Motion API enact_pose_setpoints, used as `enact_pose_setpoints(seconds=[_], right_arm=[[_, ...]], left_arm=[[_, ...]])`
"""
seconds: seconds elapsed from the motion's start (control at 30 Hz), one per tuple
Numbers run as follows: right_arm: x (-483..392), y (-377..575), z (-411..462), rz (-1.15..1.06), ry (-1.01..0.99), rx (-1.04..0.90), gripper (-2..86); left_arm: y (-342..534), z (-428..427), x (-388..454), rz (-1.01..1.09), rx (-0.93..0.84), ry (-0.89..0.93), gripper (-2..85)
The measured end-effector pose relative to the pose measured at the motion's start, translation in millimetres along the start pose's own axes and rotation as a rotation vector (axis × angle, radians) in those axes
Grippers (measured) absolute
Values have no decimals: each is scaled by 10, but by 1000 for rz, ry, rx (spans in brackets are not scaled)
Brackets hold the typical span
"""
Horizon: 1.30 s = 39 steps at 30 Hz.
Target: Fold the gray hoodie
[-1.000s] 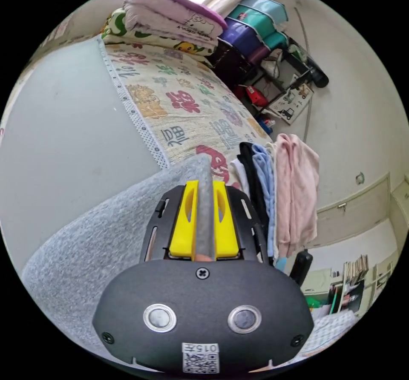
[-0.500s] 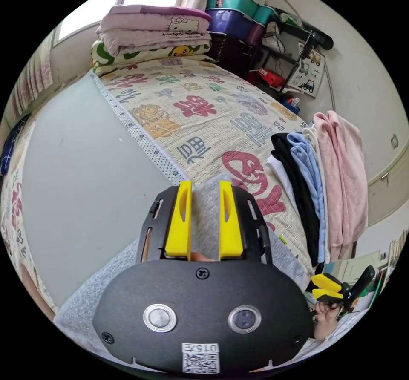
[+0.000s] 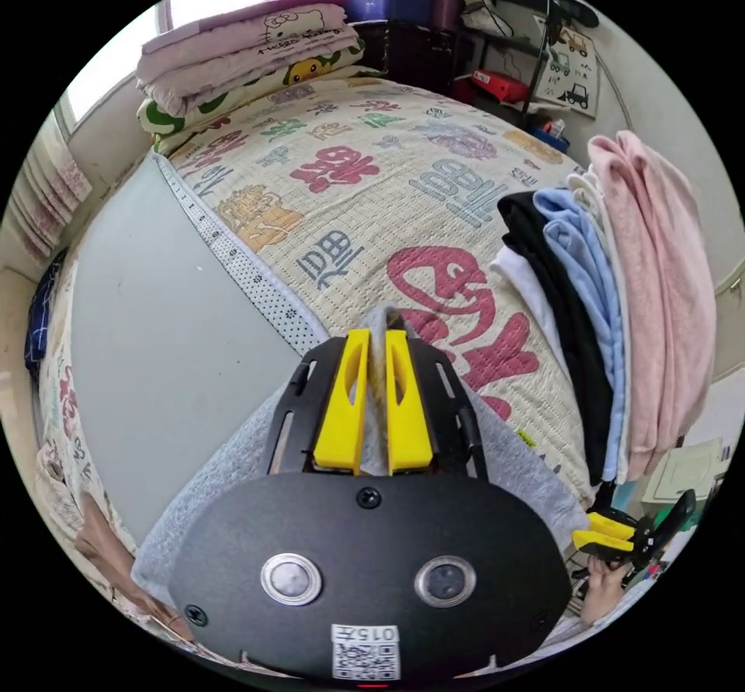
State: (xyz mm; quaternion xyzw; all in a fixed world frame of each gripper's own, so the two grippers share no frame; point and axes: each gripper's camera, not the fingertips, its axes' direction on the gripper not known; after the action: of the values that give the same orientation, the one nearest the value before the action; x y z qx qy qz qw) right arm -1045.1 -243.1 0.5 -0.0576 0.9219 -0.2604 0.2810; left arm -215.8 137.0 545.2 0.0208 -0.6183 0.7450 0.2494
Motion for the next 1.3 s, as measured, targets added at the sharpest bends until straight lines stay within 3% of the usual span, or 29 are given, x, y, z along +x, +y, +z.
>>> enact_pose_setpoints(seconds=[0.4, 0.57, 0.7, 0.8, 0.9, 0.97, 1.13, 1.3], right_arm=[[-179, 919, -780, -180, 68, 257, 49], [-645, 1624, -948, -494, -99, 287, 49], [-1343, 2504, -379, -805, -307, 87, 48], [-1742, 3190, 406, -893, -393, -68, 36], [-1988, 3838, 1369, -932, -432, -257, 28], [-2064, 4219, 1941, -963, -358, -382, 26], [-1905, 4979, 2563, -1046, -148, -412, 33], [-1635, 5127, 2630, -976, -160, -323, 76]], left_arm=[[939, -1833, -830, -239, 396, 421, 13], [2000, -2502, -1507, -285, 577, 577, 12], [3401, -2839, -2383, -268, 686, 570, 10], [4600, -2751, -3162, -400, 716, 532, 8], [5639, -2356, -3639, -557, 622, 354, 5], [6099, -2060, -3798, -632, 548, 320, 4], [7221, -1827, -3928, -842, 680, 320, 3], [7325, -1789, -3811, -808, 728, 468, 84]])
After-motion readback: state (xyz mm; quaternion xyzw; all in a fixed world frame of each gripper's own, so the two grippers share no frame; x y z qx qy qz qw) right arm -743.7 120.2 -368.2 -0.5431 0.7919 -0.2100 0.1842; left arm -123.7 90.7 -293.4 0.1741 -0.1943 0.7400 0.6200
